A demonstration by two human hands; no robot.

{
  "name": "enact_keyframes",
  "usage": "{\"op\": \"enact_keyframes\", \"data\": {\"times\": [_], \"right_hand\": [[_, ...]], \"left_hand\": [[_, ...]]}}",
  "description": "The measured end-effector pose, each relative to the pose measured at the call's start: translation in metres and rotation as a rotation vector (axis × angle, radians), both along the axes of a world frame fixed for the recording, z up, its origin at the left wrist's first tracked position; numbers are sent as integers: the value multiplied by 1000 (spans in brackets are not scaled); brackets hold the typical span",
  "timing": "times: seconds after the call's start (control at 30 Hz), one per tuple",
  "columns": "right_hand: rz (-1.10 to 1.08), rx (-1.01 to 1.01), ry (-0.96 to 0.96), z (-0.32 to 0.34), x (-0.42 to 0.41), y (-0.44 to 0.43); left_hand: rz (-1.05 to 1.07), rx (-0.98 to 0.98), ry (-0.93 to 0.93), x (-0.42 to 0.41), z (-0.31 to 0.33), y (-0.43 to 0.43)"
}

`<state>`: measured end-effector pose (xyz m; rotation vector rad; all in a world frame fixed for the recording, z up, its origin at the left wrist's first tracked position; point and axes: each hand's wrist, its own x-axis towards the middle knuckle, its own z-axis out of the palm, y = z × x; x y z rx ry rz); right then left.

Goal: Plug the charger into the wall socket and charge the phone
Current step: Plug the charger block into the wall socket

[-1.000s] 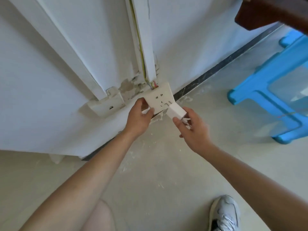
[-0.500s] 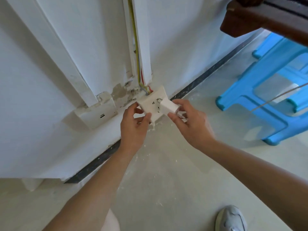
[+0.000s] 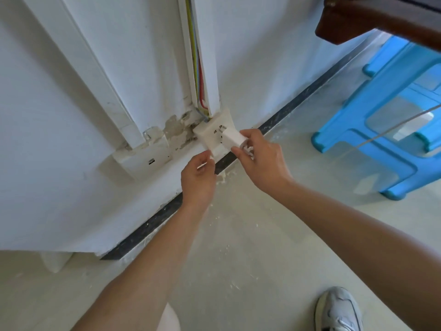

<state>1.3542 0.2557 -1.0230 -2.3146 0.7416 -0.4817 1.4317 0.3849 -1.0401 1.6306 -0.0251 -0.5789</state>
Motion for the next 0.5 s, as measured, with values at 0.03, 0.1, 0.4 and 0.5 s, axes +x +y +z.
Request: {"op": "enact_keyframes", "data": {"times": [0.03,0.1,0.4,0.5], "right_hand": [[10,-4,11,-2,3,0],[22,-38,22,-4,7,0],[94,-114,29,-3,1,-7],[85,-116,39,0,3,-5]], "left_hand": [[-20,-28,27,1,0,1],[-33,-90,135,2,1,3],[-16,-471,780,23,7,1],[-39,-518,829,26,6,1]]}}
